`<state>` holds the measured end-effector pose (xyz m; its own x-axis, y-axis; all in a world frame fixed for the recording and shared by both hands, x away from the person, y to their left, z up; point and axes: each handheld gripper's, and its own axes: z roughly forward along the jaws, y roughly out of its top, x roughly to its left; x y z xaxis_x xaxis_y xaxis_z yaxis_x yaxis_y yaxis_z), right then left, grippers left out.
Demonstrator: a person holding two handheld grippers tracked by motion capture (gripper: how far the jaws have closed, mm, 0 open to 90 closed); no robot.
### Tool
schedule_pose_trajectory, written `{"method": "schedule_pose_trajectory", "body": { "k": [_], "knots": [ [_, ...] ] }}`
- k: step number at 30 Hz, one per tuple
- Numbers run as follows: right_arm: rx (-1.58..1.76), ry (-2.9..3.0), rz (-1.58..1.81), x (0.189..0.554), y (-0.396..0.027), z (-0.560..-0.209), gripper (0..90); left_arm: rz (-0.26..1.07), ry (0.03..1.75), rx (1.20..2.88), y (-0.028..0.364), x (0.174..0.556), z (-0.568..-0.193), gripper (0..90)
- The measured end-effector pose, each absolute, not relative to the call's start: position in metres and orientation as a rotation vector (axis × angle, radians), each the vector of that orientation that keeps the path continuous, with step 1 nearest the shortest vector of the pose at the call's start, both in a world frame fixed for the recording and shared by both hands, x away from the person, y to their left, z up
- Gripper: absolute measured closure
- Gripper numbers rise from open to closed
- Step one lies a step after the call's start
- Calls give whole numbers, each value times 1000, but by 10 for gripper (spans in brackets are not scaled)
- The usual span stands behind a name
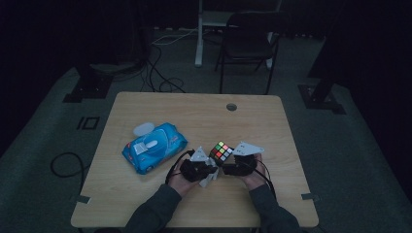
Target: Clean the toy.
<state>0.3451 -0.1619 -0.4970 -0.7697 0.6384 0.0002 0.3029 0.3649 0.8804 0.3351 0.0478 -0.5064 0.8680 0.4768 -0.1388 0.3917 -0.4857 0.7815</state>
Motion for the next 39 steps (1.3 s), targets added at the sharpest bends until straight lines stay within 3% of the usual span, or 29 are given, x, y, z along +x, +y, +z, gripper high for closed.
{"method": "schedule_pose_trajectory", "body": {
  "k": [8,22,39],
  "knots": [
    [828,2288,1378,345,-162,-496,347,110,596,2146,43,332,-507,887],
    [789,2311,1403,340,-157,-492,347,160,714,2114,69,343,-514,886],
    [772,2327,1465,338,-155,-485,347,170,616,2119,53,334,-511,886]
  ]
}}
